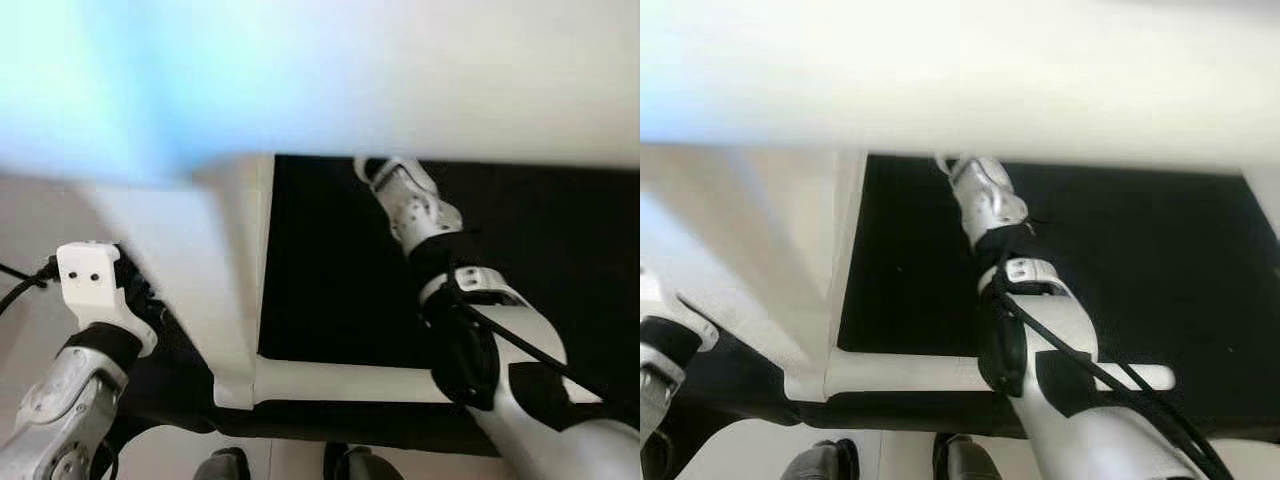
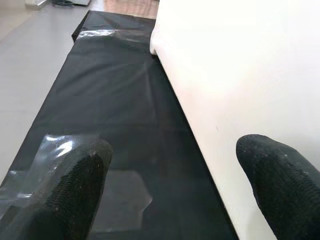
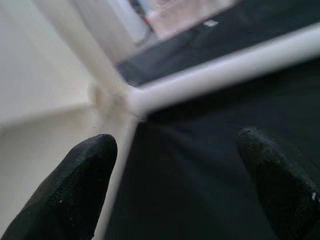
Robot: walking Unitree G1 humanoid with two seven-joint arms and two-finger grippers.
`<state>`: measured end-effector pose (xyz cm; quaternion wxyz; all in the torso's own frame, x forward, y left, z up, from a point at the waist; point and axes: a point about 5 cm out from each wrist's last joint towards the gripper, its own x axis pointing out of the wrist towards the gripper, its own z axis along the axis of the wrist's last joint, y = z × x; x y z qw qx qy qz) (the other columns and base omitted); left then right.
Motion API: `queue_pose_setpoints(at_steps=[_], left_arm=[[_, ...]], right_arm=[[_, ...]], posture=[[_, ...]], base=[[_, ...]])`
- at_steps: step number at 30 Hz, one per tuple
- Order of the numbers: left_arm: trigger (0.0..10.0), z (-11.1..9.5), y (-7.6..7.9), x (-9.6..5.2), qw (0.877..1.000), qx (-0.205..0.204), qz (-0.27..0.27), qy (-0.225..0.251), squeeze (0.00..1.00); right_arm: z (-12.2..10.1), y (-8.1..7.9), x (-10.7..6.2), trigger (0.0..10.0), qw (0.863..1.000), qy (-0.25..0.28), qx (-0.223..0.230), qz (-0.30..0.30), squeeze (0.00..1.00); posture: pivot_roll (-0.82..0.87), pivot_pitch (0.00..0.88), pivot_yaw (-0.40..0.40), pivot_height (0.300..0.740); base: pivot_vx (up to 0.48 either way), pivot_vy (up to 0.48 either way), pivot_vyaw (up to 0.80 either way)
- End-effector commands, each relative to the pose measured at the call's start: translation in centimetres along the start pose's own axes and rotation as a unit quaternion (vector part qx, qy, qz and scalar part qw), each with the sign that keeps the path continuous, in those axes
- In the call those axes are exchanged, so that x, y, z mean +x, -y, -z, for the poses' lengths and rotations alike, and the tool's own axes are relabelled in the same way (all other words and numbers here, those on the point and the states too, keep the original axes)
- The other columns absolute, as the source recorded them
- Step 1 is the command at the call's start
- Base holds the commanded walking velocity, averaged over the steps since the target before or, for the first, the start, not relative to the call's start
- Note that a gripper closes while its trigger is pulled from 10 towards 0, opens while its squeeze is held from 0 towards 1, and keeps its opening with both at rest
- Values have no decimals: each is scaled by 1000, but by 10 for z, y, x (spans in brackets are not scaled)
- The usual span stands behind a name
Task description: Building children table
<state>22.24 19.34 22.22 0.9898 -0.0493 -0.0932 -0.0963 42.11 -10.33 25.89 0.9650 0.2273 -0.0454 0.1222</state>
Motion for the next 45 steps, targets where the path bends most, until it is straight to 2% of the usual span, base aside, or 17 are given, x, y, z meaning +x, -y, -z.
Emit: queue_pose_setpoints(at_steps=[1,2,3,7,10,11,12,14,16,18,19,24,26,30,35,37,45], left_arm=[[10000,3,-2,-1,1000,1,0,-16,0],[10000,3,-2,-1,1000,1,0,-16,0],[10000,1,-2,2,1000,3,5,-13,0],[10000,1,-3,4,1000,11,7,-14,0],[10000,6,-10,5,999,29,-7,-30,0],[10000,6,-10,5,999,29,-7,-30,0],[10000,11,-15,4,998,35,-16,-40,0],[10000,11,-15,4,998,35,-16,-40,0],[10000,21,-24,3,997,41,-36,-62,0],[10000,26,-28,1,996,44,-43,-71,0],[10000,31,-32,0,994,44,-51,-81,0],[10000,46,-41,-10,991,33,-69,-111,0],[10000,56,-43,-23,988,14,-79,-131,0],[10000,68,-39,-40,984,3,-80,-158,0],[10000,72,-34,-45,983,6,-71,-167,0],[10000,73,-22,-35,986,26,-46,-158,0],[10000,70,-12,-16,986,36,-29,-158,0]], right_arm=[[2,6,-2,10000,1000,-4,-16,4,0],[2,6,-2,10000,1000,-4,-16,4,0],[-1,21,-11,10000,1000,3,-31,-5,0],[-3,35,-24,10000,999,10,-37,-20,0],[-5,52,-50,10000,998,22,-49,-25,0],[-5,52,-50,10000,998,22,-49,-25,0],[-6,59,-62,10000,998,26,-55,-21,0],[-6,59,-62,10000,998,26,-55,-21,0],[-5,72,-87,10000,997,34,-69,-1,0],[-3,76,-97,10000,997,35,-69,9,0],[0,78,-108,10000,997,30,-73,14,0],[6,72,-129,10000,996,20,-89,-3,0],[-2,62,-141,10000,994,33,-96,-49,0],[-15,58,-161,10000,986,36,-103,-125,0],[-14,60,-172,10000,979,12,-126,-160,0],[-1,73,-172,10000,981,-15,-162,-107,0],[13,67,-166,10000,990,-7,-128,-65,0]], posture=[[129,238,-64,740],[129,238,-64,740],[118,232,-61,740],[108,228,-58,740],[95,222,-52,740],[95,222,-52,740],[90,216,-47,740],[90,216,-47,740],[79,201,-34,740],[77,195,-30,740],[71,183,-22,740],[53,165,-9,740],[48,149,-1,740],[50,131,6,740],[51,121,8,740],[54,111,7,740],[60,95,12,740]], base=[[0,0,0],[0,0,0],[0,0,0],[0,0,0],[0,0,0],[0,0,0],[0,0,0],[0,0,0],[0,0,0],[0,0,0],[0,0,0],[0,0,0],[0,0,0],[0,0,0],[0,0,0],[0,0,0],[0,0,0]])
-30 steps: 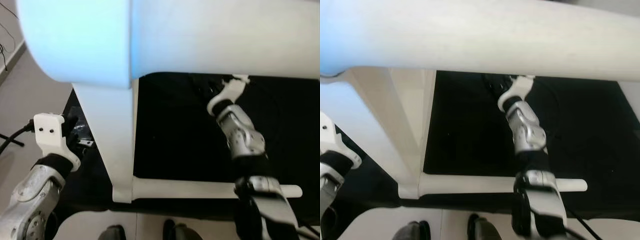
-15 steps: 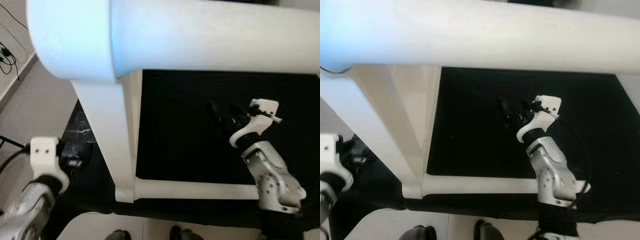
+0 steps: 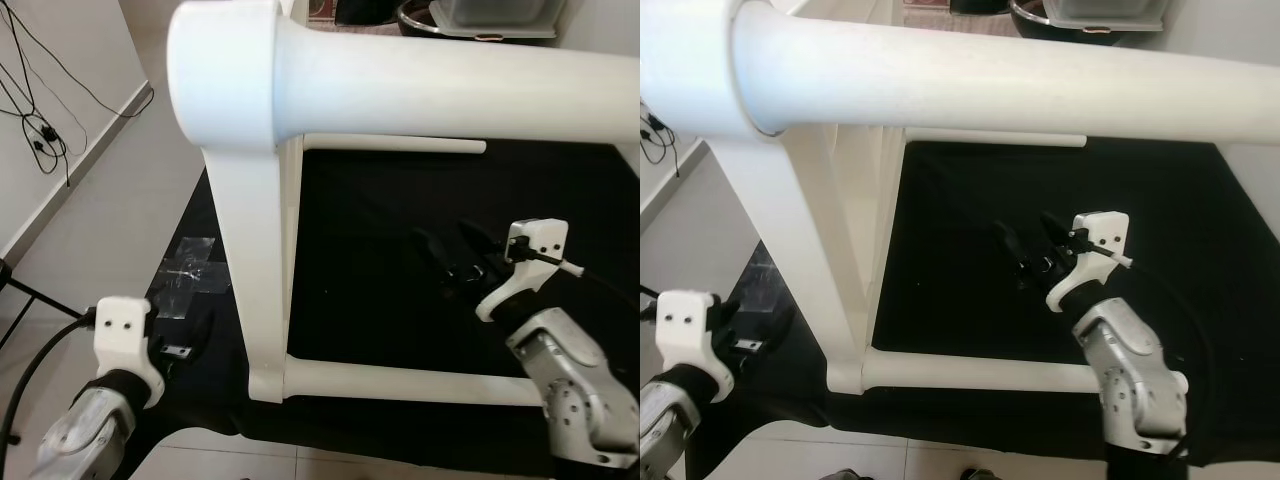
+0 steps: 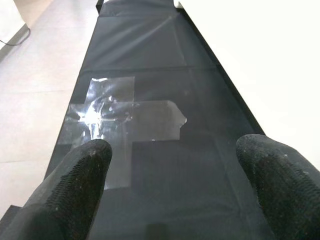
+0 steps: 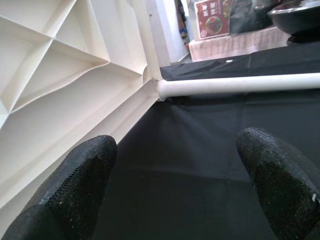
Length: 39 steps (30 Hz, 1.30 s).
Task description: Building children table
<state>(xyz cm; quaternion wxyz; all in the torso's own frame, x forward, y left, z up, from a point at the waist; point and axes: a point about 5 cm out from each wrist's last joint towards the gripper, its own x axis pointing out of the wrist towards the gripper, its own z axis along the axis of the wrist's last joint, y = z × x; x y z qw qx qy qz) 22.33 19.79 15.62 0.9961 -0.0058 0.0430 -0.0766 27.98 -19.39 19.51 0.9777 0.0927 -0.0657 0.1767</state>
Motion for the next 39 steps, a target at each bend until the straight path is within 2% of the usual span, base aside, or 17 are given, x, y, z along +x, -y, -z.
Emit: queue_pose_setpoints(at_steps=[1,12,29,33,34,39], left_arm=[[10000,6,-1,1,1000,9,-1,-24,0],[10000,7,6,7,999,27,8,-23,0],[10000,7,8,8,999,24,5,-23,0],[10000,6,8,9,1000,23,5,-19,0],[10000,5,7,9,1000,26,4,-14,0],[10000,4,9,9,999,41,19,2,0]], right_arm=[[1,-5,-1,10000,1000,4,9,-4,0],[4,-16,1,10000,1000,6,17,-14,0],[-7,-19,10,10000,1000,22,8,-19,0],[-8,-21,11,10000,999,19,-6,-25,0],[-7,-24,11,10000,999,6,-31,-39,0],[-4,-31,11,10000,993,-19,-81,-78,0]], posture=[[60,95,12,740],[52,98,13,740],[55,100,10,740],[55,102,11,740],[54,101,11,740],[53,101,11,740]], base=[[0,0,0],[-169,0,0],[-271,0,0],[0,0,0],[0,0,0],[0,0,0]])
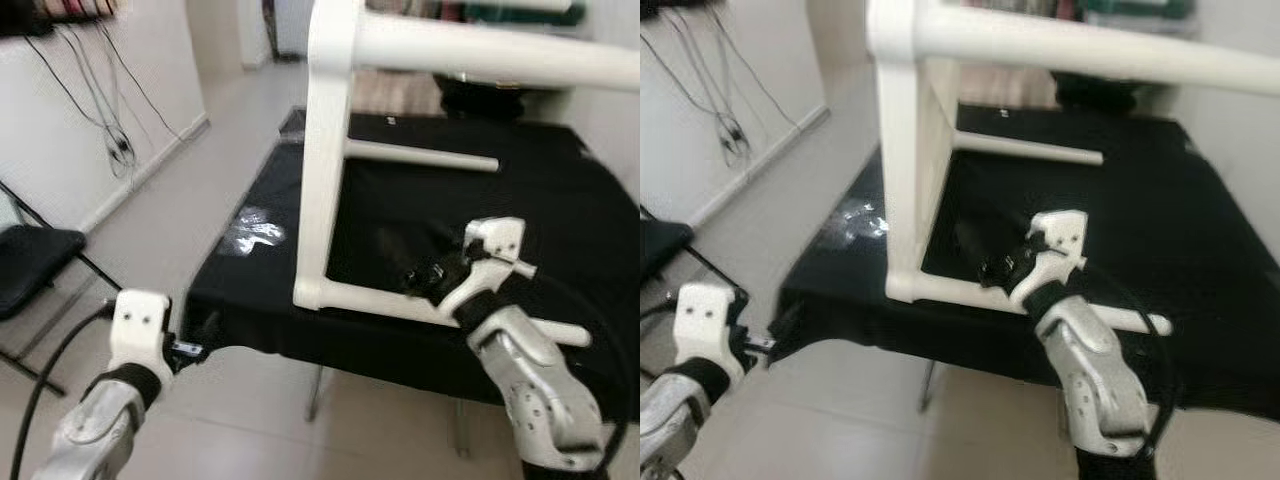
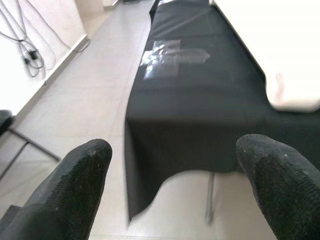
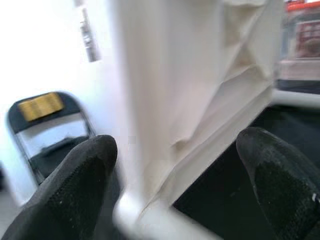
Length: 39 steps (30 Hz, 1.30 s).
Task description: Building children table
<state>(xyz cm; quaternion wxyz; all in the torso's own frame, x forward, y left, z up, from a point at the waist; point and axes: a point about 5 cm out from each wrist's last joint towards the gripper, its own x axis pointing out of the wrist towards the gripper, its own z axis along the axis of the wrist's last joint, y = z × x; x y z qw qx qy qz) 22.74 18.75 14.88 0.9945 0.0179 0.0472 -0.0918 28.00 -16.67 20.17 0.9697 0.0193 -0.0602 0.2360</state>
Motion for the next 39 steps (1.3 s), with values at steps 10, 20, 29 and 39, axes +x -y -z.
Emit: queue_pose_setpoints(at_steps=[10,20,29,39], left_arm=[[10000,3,14,2,999,0,49,7,0],[10000,9,31,1,996,-13,89,2,0],[10000,9,37,-5,995,-14,95,4,0],[10000,8,42,-17,995,-19,96,2,0]], right_arm=[[11,-53,-6,10000,964,-71,-88,-241,0],[24,-48,47,10000,968,-98,-154,-170,0],[15,-39,86,10000,964,-81,-173,-186,0],[-14,-39,120,10000,961,-37,-179,-205,0]], posture=[[49,107,16,740],[57,119,12,740],[80,151,-3,740],[98,194,-17,740]], base=[[0,0,0],[0,0,0],[0,0,0],[0,0,0]])
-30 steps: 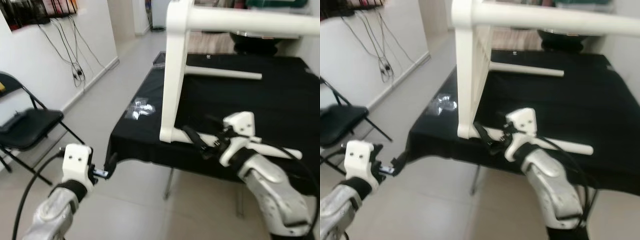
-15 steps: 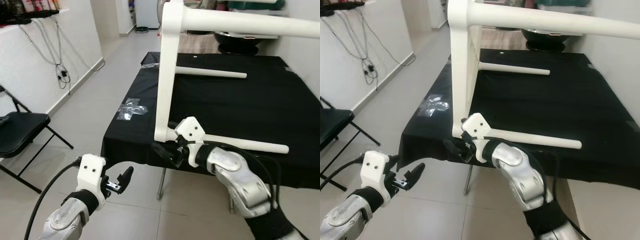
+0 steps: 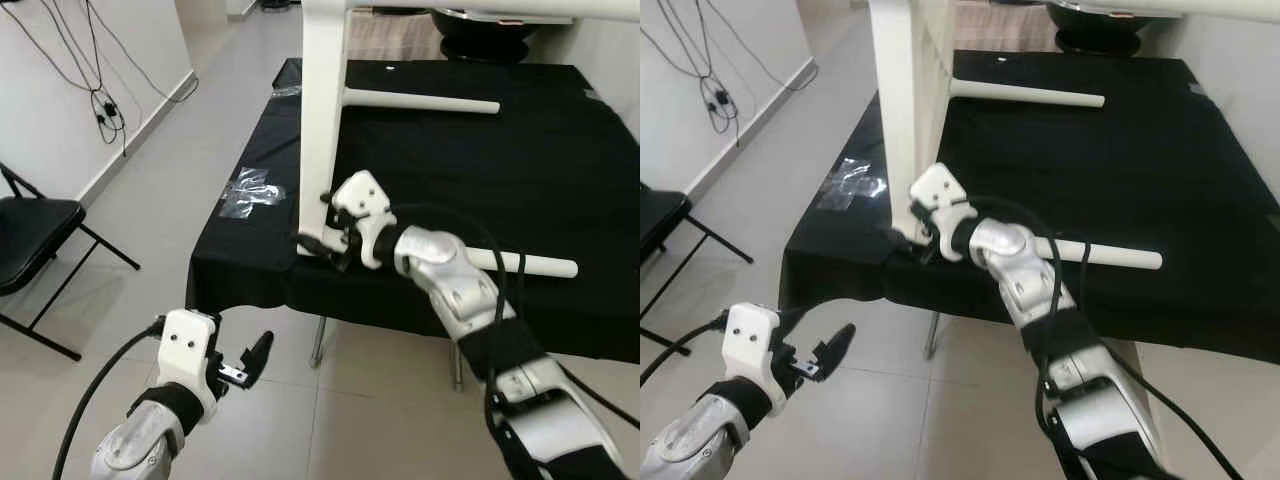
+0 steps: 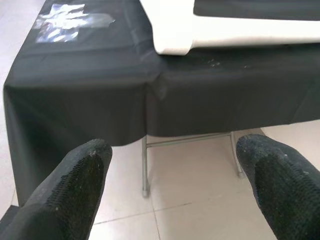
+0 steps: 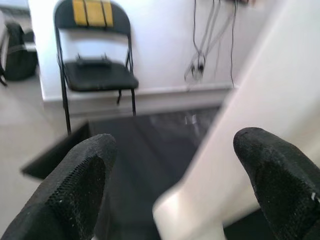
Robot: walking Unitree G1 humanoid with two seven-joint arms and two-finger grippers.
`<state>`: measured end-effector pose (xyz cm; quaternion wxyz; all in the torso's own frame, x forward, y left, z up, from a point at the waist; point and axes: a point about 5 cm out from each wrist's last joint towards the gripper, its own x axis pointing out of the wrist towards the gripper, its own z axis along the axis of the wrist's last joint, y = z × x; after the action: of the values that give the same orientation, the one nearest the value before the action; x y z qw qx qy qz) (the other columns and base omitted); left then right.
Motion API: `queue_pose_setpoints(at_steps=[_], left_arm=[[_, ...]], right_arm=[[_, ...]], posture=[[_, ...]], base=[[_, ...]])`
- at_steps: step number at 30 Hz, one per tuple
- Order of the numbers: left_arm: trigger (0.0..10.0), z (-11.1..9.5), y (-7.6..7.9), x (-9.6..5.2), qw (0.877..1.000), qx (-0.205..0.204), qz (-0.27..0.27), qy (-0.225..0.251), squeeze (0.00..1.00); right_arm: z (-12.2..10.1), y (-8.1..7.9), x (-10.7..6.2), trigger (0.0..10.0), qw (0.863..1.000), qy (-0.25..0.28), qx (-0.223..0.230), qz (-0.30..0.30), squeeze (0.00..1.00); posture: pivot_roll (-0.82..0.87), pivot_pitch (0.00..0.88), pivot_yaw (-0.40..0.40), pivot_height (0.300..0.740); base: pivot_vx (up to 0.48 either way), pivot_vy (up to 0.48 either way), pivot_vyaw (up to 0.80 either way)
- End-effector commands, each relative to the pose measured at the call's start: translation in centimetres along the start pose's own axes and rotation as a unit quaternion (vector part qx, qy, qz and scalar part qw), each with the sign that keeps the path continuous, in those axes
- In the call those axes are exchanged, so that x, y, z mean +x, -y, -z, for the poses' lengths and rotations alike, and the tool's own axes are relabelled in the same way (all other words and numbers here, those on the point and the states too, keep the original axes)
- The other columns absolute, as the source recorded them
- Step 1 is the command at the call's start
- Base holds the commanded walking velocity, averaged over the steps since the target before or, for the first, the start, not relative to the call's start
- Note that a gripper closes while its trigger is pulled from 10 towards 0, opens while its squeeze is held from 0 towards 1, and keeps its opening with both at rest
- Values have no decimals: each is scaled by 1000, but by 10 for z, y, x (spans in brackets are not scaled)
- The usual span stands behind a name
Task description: Building children table
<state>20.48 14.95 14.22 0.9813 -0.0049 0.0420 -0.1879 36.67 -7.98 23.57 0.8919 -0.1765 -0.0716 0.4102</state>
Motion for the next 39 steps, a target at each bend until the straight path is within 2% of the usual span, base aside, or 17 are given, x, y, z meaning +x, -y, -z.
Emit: queue_pose_setpoints(at_steps=[1,11,17,19,20,23,24,27,29,32,35,39], left_arm=[[10000,1,1,-3,1000,-2,-2,-7,0],[10000,0,4,-8,1000,-5,-5,-8,0],[10000,0,4,-7,1000,-5,-6,-9,0],[10000,0,4,-6,1000,-5,-6,-8,0],[10000,0,4,-6,1000,-5,-6,-8,0],[10000,0,4,-5,1000,-5,-6,-8,0],[10000,0,4,-5,1000,-5,-6,-8,0],[10000,0,3,-4,1000,-7,-5,-8,0],[10000,0,3,-3,1000,-7,-4,-8,0],[10000,0,3,-3,1000,-7,-3,-8,0],[10000,-1,4,-3,1000,-6,-2,-8,0],[10000,-1,4,-4,1000,-5,-2,-9,0]], right_arm=[[2,-3,5,10000,1000,4,1,-8,0],[-21,-5,29,10000,998,53,4,-25,0],[-27,-9,35,10000,997,69,3,-39,0],[-22,-10,24,10000,995,67,2,-68,0],[-22,-10,24,10000,995,67,2,-68,0],[-7,-10,0,10000,990,52,6,-129,0],[-7,-10,0,10000,990,52,6,-129,0],[6,-9,-24,10000,983,36,26,-177,0],[13,-5,-33,10000,980,25,34,-193,0],[16,-1,-32,10000,981,21,35,-191,0],[15,8,-20,10000,983,20,33,-178,0],[11,9,-15,10000,982,25,36,-181,0]], posture=[[100,200,-18,740],[103,221,-22,740],[102,213,-24,740],[96,209,-24,740],[96,209,-24,740],[88,206,-18,740],[88,206,-18,740],[83,206,-15,740],[82,205,-13,740],[83,205,-11,740],[95,209,-12,740],[104,214,-15,740]], base=[[0,0,0],[0,0,0],[0,0,0],[0,0,0],[0,0,0],[0,0,0],[0,0,0],[0,0,0],[0,0,0],[0,0,0],[0,0,0],[0,0,0]])
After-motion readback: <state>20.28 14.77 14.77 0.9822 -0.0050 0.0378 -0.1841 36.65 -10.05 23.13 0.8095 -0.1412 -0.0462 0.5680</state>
